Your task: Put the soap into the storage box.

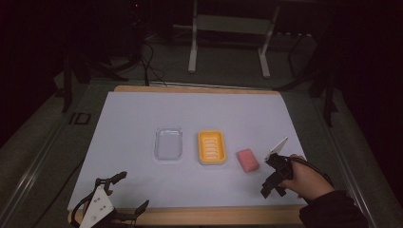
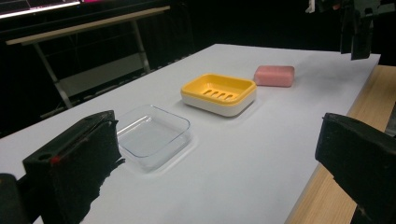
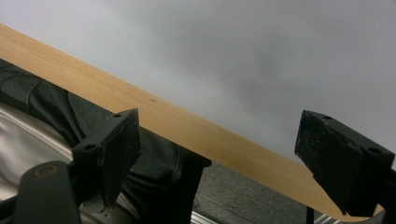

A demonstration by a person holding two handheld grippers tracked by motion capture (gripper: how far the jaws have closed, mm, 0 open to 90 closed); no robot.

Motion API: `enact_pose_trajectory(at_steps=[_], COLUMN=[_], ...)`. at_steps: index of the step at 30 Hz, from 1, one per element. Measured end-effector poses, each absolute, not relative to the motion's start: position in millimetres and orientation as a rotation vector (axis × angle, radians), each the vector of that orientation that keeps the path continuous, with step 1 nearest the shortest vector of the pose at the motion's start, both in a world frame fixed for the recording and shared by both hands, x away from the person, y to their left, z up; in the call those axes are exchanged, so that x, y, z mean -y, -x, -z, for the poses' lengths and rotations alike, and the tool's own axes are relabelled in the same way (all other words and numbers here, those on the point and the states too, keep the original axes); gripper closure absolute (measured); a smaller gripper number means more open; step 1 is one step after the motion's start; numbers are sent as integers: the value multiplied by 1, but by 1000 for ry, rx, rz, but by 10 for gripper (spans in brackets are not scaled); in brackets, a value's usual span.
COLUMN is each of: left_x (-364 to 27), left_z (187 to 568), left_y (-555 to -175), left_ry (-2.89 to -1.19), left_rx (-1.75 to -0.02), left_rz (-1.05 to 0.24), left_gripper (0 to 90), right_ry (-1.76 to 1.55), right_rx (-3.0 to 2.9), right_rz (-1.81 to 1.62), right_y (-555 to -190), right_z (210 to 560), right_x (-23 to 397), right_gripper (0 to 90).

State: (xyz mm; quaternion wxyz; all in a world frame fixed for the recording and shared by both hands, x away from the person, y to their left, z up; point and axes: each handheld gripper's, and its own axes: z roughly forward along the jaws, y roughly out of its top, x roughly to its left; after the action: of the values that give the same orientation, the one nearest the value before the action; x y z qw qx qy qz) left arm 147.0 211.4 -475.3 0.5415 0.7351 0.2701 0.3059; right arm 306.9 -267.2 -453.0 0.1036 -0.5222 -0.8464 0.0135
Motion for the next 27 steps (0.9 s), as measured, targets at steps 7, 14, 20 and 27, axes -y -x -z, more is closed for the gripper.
enact_pose_trajectory(at_steps=[7, 14, 20, 27], left_x=[-209, -209, -209, -209], left_z=[474, 475, 475, 474], left_y=[-146, -148, -148, -147], left_ry=[-1751, -1755, -1757, -1758], left_rx=[-630, -629, -633, -632], left_rz=[-729, -726, -723, -722], left_gripper=[5, 5, 5, 5], right_ry=[1492, 1478, 1446, 1418], right_rx=[2544, 2595, 2639, 2720], right_rz=[-46, -41, -38, 1], right_y=[-316, -328, -339, -350], right_z=[452, 448, 450, 449], right_x=[255, 239, 228, 217], right_gripper=[130, 129, 120, 120])
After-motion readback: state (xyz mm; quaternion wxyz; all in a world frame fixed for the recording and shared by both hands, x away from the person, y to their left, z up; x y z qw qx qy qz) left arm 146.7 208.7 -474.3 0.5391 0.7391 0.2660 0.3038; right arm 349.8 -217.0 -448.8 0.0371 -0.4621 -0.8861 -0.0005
